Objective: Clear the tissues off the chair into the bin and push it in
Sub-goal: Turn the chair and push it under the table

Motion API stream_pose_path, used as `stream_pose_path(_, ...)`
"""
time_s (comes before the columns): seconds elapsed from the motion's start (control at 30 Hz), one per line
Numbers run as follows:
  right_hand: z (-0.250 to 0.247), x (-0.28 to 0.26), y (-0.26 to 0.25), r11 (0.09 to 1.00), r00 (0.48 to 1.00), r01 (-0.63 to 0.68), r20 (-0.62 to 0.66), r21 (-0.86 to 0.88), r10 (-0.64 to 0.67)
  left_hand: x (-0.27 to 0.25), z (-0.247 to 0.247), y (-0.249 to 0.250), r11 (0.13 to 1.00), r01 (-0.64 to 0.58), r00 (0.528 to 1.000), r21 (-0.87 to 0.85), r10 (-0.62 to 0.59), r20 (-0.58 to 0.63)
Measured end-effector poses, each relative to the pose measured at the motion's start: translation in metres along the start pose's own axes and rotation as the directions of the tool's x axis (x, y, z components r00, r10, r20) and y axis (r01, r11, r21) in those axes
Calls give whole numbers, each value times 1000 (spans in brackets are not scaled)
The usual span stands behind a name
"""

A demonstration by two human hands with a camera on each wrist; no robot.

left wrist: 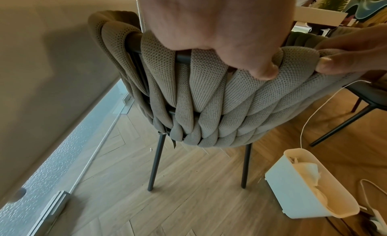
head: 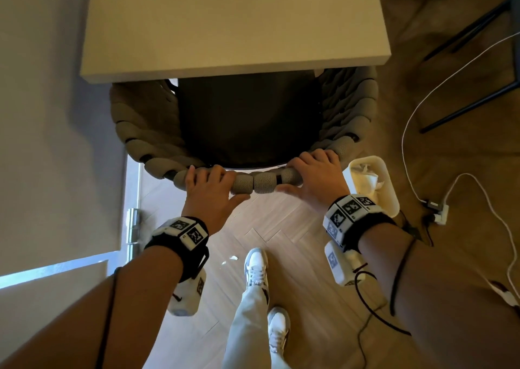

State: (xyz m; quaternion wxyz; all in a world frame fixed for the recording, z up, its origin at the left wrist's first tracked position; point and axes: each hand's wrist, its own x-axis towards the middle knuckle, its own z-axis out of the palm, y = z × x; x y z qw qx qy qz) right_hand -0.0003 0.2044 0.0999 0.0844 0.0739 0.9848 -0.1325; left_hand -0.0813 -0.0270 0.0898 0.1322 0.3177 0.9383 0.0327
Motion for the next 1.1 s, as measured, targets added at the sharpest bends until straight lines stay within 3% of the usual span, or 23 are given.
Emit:
stream_pose_path(0.4,-14,48,14,1000,1000,4,22,-30,-3,48,-18,-7,1000,-4,999,19,4,37)
stream_pose_path(0.8,-21,49,8,998,998,-27,63,-51,30,45,-26,-3,1000,-13,996,21,11,87)
stream_pose_path(0.9,-25,49,8,997,995,-48,87,-55,52,20,-32,-1,998,-9,996,55,4,90)
stream_pose_path(1.0,-31,51,-1,990,983,-60,163,-127,80,-30,-45,-12,999,-40,999,35,41,-23)
stream_pose_path(1.1,-35,53,-11,982,977,-95,172,-165,124,-122,-35,-26,999,-52,985,-8,52,162)
